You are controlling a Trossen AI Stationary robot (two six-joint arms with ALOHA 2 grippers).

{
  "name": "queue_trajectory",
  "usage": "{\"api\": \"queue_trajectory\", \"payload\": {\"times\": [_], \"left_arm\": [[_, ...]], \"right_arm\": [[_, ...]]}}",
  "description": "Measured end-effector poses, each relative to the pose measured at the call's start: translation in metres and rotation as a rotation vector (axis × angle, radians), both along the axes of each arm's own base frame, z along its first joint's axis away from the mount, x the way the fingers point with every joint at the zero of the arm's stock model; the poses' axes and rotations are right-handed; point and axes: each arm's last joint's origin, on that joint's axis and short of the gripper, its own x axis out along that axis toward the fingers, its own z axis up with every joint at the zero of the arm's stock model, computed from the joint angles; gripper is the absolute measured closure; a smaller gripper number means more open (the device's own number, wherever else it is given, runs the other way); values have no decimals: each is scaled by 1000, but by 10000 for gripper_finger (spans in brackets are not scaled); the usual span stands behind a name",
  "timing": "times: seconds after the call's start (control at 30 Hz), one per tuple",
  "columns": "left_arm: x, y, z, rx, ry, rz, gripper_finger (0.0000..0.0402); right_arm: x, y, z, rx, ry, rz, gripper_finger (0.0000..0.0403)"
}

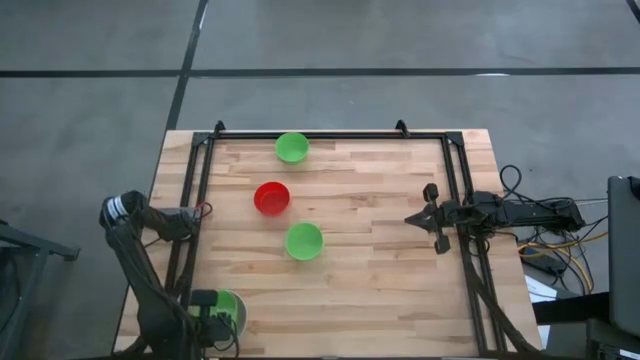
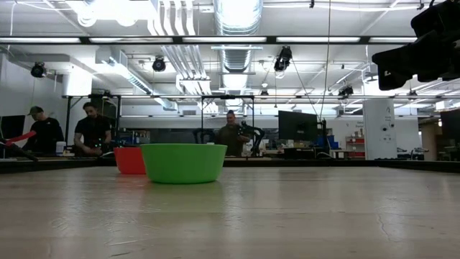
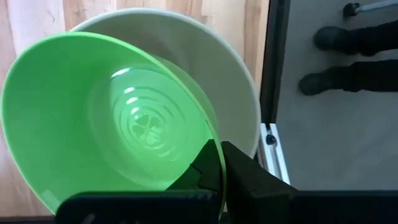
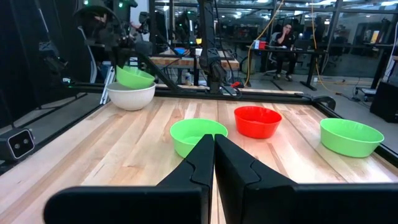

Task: Nest bowls inside each other
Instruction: Stack the top left green bowl on top of the grey bowl

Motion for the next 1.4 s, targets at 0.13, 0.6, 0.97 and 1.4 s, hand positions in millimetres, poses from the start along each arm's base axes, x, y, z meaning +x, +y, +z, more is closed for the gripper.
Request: {"api": "queue_trajectory", "payload": {"times": [0.13, 0.6, 0.97, 1.4], "left_arm": [[3, -7, -8, -8, -4, -1, 396], [5, -9, -12, -25, 3, 52, 376], [1, -4, -26, 5, 56, 134, 374], [2, -5, -28, -36, 62, 157, 374]], "right_arm": [[0, 0, 0, 0, 0, 0, 394], [0, 0, 0, 0, 0, 0, 394], [0, 0, 0, 0, 0, 0, 394], [0, 0, 0, 0, 0, 0, 394]]}}
